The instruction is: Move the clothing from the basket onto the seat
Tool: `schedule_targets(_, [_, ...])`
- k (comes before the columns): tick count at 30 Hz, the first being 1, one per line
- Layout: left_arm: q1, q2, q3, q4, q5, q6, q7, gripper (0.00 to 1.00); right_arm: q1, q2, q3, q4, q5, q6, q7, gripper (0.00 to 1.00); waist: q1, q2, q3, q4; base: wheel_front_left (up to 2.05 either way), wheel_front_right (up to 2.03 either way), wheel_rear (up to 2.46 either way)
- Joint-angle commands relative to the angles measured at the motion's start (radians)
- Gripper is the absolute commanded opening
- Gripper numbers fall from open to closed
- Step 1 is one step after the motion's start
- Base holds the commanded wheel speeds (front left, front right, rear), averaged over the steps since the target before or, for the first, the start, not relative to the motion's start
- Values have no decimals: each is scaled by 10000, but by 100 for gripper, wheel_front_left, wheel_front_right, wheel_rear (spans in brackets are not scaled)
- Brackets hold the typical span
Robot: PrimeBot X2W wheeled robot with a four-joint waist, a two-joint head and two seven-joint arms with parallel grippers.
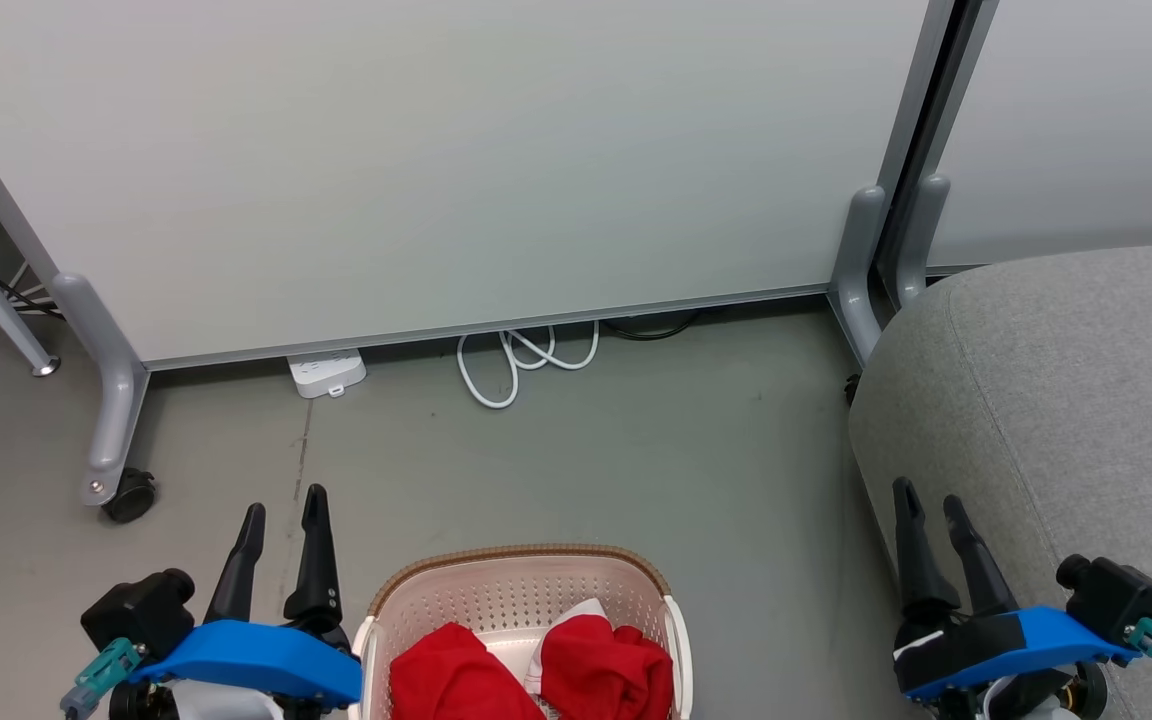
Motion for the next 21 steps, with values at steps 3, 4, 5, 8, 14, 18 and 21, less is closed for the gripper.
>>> schedule_targets(3, [-237, 86, -67, -40, 488, 25, -151, 100, 4, -30, 67, -45, -491, 0, -144, 100, 0, 0, -1, 4, 0, 0, 0])
schedule_targets(4, [-235, 88, -86, -32, 595, 29, -183, 100, 8, -30, 78, -42, -596, 0, -173, 100, 0, 0, -1, 3, 0, 0, 0])
schedule_targets(5, [-236, 89, -104, -23, 704, 35, -205, 100, 12, -30, 86, -36, -692, 0, -202, 100, 0, 0, -2, 4, 0, 0, 0])
schedule_targets(8, [-255, 93, -162, -2, 1028, 41, -288, 100, 18, -29, 115, -12, -1018, 0, -275, 100, 0, 0, 3, 8, 0, 0, 0])
schedule_targets(14, [-277, 95, -271, 43, 1629, 51, -433, 100, 26, -29, 177, 28, -1613, 0, -431, 100, 0, 0, 19, 28, 0, 0, 0])
schedule_targets(18, [-277, 96, -327, 76, 2006, 57, -527, 100, 39, -28, 229, 36, -1964, 0, -527, 100, 0, 0, 26, 35, 0, 0, 0])
schedule_targets(21, [-276, 96, -367, 92, 2258, 13, -593, 100, 41, -30, 259, 58, -2250, 0, -586, 100, 0, 0, 32, 42, 0, 0, 0])
